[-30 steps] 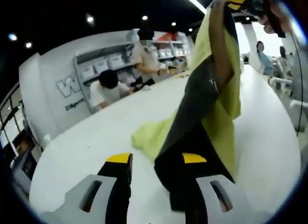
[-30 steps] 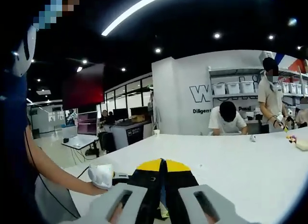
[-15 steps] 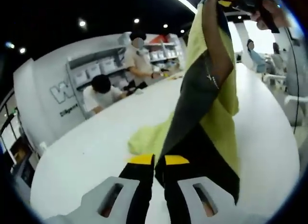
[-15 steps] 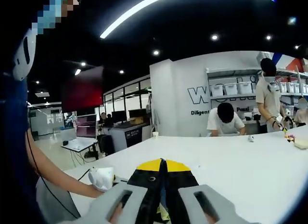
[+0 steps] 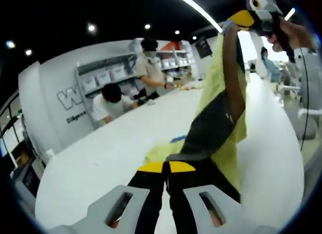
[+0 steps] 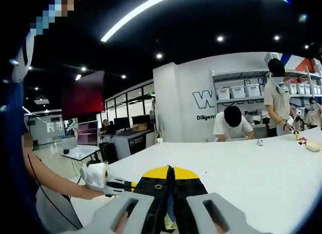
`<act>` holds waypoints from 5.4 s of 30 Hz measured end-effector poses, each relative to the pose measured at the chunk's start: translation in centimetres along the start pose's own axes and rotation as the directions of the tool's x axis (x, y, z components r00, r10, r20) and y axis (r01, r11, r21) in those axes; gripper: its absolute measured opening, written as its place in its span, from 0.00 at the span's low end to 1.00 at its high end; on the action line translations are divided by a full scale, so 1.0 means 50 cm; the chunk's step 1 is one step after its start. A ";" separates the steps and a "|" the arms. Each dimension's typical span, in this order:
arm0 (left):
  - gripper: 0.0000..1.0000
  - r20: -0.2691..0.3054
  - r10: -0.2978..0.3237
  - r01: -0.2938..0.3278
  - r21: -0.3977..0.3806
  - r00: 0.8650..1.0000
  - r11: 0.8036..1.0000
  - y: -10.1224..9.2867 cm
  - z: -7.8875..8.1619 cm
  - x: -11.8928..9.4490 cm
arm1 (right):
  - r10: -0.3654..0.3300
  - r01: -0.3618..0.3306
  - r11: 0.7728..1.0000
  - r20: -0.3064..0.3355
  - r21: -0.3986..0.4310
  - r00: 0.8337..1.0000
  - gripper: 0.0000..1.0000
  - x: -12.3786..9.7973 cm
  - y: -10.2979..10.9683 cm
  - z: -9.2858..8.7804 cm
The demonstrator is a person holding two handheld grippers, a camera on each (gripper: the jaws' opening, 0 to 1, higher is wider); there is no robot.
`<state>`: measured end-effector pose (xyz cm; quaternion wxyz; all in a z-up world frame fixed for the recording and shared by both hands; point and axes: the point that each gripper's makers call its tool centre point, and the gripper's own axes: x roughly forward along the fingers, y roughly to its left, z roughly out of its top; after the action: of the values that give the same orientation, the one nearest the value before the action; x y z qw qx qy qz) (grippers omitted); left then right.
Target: Fold the garment on the visible template until the final outline fits inside the template.
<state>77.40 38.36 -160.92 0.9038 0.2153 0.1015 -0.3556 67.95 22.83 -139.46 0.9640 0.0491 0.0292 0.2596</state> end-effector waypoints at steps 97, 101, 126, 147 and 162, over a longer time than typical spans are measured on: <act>0.02 0.256 0.313 -0.305 -0.072 0.915 0.950 0.342 0.468 -0.502 | 0.123 -0.132 0.990 0.155 0.046 0.980 0.00 0.092 -0.016 0.147; 0.02 0.275 0.269 -0.250 -0.102 0.923 0.963 0.325 0.466 -0.509 | 0.164 -0.183 0.978 0.182 0.096 0.970 0.00 0.068 -0.007 0.183; 0.02 0.295 -0.008 0.084 -0.245 0.955 0.966 0.231 0.354 -0.549 | 0.373 -0.328 0.902 -0.126 0.282 0.919 0.00 0.023 0.050 0.064; 0.02 0.020 0.116 -0.103 -0.330 0.993 0.938 0.386 0.004 -0.145 | 0.154 0.000 0.922 -0.366 0.388 0.918 0.00 0.386 -0.205 -0.294; 0.23 -0.047 0.301 -0.292 -0.426 0.952 0.856 0.486 -0.024 -0.103 | -0.059 0.165 0.924 -0.298 0.344 0.953 0.23 0.427 -0.296 -0.316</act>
<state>90.30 57.90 -152.56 0.9738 0.0209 0.1331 -0.1833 92.44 22.10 -157.46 0.9373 0.1882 0.2168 0.1978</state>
